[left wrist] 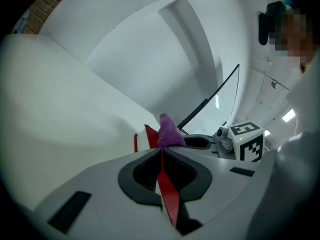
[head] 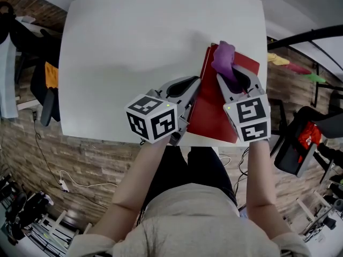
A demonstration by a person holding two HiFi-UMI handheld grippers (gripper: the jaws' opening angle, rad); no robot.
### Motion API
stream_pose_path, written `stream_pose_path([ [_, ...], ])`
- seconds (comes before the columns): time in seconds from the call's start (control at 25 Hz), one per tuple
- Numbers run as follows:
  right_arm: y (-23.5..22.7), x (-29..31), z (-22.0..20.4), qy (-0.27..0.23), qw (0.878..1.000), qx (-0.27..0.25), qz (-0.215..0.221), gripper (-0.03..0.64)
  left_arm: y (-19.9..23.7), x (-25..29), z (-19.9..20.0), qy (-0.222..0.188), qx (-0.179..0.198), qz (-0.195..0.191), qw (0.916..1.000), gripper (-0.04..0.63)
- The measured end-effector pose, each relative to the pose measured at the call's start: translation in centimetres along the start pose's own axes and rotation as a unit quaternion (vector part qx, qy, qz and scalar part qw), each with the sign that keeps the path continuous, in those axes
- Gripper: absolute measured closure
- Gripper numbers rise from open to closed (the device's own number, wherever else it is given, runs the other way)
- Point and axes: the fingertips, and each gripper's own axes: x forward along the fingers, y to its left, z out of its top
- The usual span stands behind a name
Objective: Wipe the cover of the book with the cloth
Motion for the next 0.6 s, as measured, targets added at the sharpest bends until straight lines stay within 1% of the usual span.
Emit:
stream_pose_path([
  [0.6,5.5,-2.4,-1.4,-0.005,0.999,-0.023,0.047,0.492,-1.6,-2.8,-3.7,-0.006,-0.008,0.019,0.9998,0.566],
])
